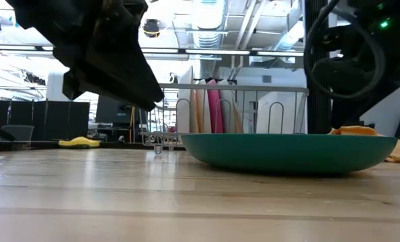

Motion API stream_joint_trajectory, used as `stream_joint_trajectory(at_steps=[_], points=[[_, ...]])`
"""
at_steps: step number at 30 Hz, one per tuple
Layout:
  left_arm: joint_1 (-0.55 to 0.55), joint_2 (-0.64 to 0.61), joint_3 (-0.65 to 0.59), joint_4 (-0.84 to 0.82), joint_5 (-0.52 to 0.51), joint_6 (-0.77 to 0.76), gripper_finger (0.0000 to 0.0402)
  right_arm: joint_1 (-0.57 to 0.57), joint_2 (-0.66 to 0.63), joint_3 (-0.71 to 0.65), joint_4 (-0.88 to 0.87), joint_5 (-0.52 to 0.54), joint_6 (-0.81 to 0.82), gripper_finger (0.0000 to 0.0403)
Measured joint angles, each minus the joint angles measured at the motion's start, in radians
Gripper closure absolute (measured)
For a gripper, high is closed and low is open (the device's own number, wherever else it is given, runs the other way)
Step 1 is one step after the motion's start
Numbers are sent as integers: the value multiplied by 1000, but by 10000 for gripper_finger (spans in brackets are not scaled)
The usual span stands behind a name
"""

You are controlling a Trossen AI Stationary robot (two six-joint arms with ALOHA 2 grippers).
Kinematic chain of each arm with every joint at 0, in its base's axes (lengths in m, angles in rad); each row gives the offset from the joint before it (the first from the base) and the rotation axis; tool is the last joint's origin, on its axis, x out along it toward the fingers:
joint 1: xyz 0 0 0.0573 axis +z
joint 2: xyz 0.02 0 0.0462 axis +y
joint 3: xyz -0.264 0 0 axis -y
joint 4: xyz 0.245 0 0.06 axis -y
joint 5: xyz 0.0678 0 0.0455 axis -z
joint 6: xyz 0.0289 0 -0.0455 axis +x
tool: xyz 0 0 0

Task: Sort dishes
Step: Put the green plate into the dish rack

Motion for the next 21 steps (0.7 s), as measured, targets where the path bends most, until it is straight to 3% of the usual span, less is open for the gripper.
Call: stream_joint_trajectory(at_steps=[6, 17, 21], points=[[3, 0, -6, -10, -17, -5, 287, 2, 0, 0, 19, -2, -28, 150], [4, 0, -8, -15, -66, -16, 281, -11, 0, -160, 165, 31, 8, 148], [4, 0, -8, -15, -67, -15, 281, -35, 0, -201, 279, 32, -47, 150]])
